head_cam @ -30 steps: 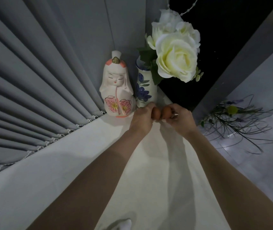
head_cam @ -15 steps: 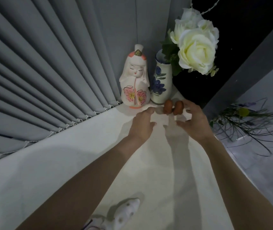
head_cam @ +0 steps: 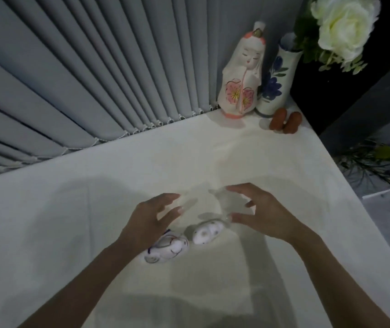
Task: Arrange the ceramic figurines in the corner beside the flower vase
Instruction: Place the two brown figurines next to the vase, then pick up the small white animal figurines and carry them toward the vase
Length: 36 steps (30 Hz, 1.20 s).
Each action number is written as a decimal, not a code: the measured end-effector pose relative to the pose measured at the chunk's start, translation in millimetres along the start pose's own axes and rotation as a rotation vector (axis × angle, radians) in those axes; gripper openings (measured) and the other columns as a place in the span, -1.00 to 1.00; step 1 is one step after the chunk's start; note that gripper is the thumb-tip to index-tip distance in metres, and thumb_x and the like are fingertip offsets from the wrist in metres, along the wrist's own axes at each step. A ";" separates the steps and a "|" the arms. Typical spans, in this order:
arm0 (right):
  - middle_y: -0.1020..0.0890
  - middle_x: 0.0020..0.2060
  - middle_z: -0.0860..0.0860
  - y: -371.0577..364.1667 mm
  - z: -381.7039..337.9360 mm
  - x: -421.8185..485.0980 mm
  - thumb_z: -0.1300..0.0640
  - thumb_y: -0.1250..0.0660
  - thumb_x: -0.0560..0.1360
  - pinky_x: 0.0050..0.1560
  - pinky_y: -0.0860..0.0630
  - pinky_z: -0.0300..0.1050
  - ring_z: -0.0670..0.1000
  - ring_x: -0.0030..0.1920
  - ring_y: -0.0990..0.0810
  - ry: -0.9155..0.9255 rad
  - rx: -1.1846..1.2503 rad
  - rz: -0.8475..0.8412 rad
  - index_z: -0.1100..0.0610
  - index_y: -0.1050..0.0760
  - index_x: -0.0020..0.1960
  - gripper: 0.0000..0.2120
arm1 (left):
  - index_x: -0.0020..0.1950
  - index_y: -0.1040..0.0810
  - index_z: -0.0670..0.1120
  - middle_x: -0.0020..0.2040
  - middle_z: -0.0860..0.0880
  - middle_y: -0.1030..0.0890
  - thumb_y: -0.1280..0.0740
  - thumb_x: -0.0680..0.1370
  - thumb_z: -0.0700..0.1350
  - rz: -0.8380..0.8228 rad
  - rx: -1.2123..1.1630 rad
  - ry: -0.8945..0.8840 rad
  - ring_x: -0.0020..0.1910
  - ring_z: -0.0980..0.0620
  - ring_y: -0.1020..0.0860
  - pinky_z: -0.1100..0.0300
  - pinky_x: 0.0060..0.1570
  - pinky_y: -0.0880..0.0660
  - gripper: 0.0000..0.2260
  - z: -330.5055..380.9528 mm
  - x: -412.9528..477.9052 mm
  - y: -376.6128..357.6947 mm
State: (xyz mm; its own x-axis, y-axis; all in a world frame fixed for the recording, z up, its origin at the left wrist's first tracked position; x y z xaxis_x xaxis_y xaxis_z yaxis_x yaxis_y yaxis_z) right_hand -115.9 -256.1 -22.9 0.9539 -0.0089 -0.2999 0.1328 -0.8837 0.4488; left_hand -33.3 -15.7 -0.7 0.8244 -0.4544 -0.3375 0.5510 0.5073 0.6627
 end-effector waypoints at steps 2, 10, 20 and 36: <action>-0.48 0.12 -0.29 -17.4 -5.3 -3.5 -0.16 -0.51 0.20 -0.05 -0.37 -0.54 -0.28 0.09 -0.47 0.023 0.005 -0.097 -0.33 -0.38 0.13 -0.45 | 0.20 -0.56 0.02 0.10 0.23 -0.55 -0.41 0.46 0.06 -0.030 0.054 0.020 0.10 0.20 -0.55 0.39 0.06 -0.37 -0.66 -15.5 -20.5 8.7; -0.58 0.15 0.04 -62.7 -7.1 4.4 0.17 -0.52 0.27 0.14 -0.35 -0.25 0.02 0.16 -0.50 0.108 -0.235 -0.187 0.09 -0.53 0.18 -0.52 | 0.37 -0.34 0.19 0.22 0.36 -0.37 -0.52 0.21 0.20 -0.298 0.323 -0.110 0.23 0.29 -0.39 0.36 0.16 -0.33 -0.24 -51.5 -52.1 9.9; -0.65 0.00 -0.01 -61.5 -3.0 10.4 0.10 -0.47 0.29 -0.05 -0.37 -0.33 -0.02 -0.01 -0.56 0.166 -0.267 -0.153 0.05 -0.58 0.02 -0.70 | 0.32 -0.41 0.11 0.25 0.17 -0.53 -0.47 0.29 0.07 -0.280 0.356 -0.205 0.20 0.16 -0.49 0.33 0.14 -0.42 -0.39 -61.0 -18.0 2.6; -0.68 -0.08 0.11 86.3 15.6 124.9 0.19 -0.51 0.25 -0.02 -0.50 -0.02 0.12 -0.06 -0.59 -0.092 -0.204 0.383 0.16 -0.58 -0.02 -0.69 | 0.29 -0.47 0.03 0.19 0.01 -0.63 -0.56 0.22 -0.04 -0.271 0.401 -0.349 0.13 0.02 -0.59 0.21 0.10 -0.50 -0.35 70.9 212.8 31.9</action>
State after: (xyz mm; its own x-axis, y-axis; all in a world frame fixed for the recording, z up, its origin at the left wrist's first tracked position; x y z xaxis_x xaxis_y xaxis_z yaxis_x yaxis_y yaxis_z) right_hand 10.4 -340.8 -34.7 0.9181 -0.3672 -0.1492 -0.1661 -0.6983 0.6962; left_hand 150.5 -148.1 -4.0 0.5328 -0.7772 -0.3349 0.5876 0.0550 0.8073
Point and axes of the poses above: each hand's wrist, its own x-axis towards the middle knuckle, its own y-axis out of the back of the hand, z = x × y, the point moved 1 cm from there along x, towards the middle knuckle
